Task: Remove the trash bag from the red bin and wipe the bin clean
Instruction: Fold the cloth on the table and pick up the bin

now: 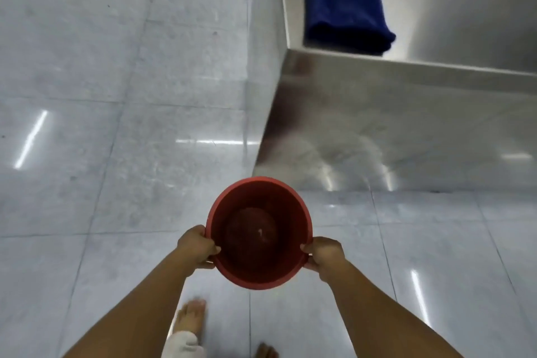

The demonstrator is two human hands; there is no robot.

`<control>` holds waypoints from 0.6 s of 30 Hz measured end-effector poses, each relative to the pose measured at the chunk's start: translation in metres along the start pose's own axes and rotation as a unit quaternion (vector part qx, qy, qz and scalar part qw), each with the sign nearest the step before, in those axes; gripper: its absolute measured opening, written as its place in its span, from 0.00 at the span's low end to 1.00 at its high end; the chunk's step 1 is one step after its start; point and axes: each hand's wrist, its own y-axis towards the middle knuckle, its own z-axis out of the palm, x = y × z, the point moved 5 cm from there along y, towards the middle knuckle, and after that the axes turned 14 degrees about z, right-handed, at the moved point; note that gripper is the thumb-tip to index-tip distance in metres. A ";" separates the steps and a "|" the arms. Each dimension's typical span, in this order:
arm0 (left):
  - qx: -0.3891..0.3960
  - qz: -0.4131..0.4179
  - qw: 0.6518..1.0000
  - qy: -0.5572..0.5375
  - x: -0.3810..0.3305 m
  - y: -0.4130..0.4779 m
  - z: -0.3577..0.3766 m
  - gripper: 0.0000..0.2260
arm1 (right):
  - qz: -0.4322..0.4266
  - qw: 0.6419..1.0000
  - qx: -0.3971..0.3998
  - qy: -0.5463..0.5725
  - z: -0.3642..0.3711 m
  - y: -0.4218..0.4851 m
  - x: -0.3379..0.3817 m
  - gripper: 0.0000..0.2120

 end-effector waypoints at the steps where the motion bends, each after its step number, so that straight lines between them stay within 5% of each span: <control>1: 0.003 0.002 1.000 -0.004 0.002 -0.001 0.013 0.08 | 0.004 1.000 -0.004 0.000 -0.012 0.007 -0.005 0.07; 18: -0.007 0.067 0.998 0.010 0.066 0.153 0.163 0.13 | -0.036 0.996 -0.068 0.051 -0.054 0.217 -0.019 0.03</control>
